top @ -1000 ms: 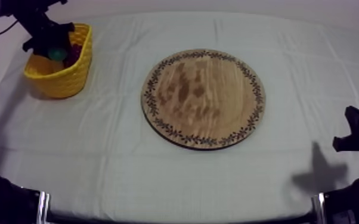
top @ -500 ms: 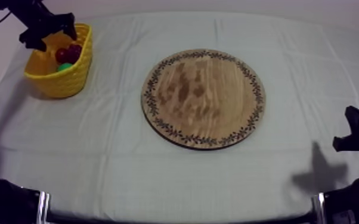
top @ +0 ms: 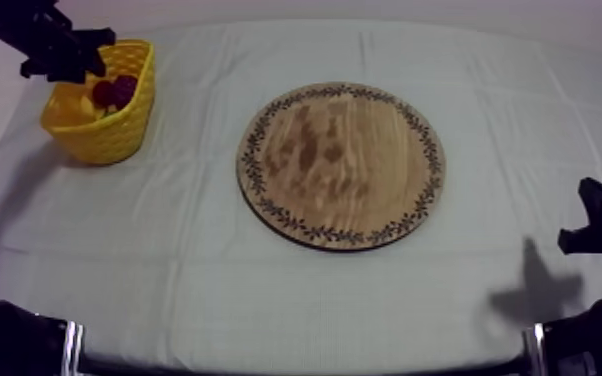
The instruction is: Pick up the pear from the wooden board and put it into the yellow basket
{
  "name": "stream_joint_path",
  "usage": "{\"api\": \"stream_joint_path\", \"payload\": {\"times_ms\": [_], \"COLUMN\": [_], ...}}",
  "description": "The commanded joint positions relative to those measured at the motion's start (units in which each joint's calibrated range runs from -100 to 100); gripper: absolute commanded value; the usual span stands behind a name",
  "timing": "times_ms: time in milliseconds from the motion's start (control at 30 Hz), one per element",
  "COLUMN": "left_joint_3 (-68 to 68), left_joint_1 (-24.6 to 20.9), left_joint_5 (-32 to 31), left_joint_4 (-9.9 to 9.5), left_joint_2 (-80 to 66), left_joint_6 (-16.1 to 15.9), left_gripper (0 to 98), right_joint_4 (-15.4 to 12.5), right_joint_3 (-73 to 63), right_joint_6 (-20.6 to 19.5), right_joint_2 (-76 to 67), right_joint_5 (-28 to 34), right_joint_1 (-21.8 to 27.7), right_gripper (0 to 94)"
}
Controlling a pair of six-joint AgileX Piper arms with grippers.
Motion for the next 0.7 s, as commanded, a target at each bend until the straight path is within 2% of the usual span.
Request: {"api": "stream_joint_path", "payload": {"times_ms": [0, 100, 200, 467, 667], "left_joint_3": [4.0, 8.5, 14.9, 39.0, 54.4], "left_joint_1": [0.0, 0.0, 0.3, 1.9, 2.6], "left_joint_5": [-1.6, -4.5, -8.6, -22.2, -28.4], "left_joint_4": [0.03, 0.04, 0.12, -0.05, -0.11], "left_joint_2": [-3.1, -7.1, -12.3, -31.6, -49.1], "left_joint_6": [-0.1, -0.6, -1.8, -2.8, -2.3], "left_gripper": [11.9, 4.4, 1.6, 0.1, 0.0], "right_joint_4": [0.0, 0.0, 0.0, 0.0, 0.0], "right_joint_3": [0.0, 0.0, 0.0, 0.0, 0.0], "right_joint_6": [0.0, 0.0, 0.0, 0.0, 0.0], "right_joint_2": [0.0, 0.0, 0.0, 0.0, 0.0], "right_joint_5": [0.0, 0.0, 0.0, 0.0, 0.0], "right_joint_1": [0.0, 0.0, 0.0, 0.0, 0.0], "right_gripper": [0.3, 0.3, 0.3, 0.3, 0.3]}}
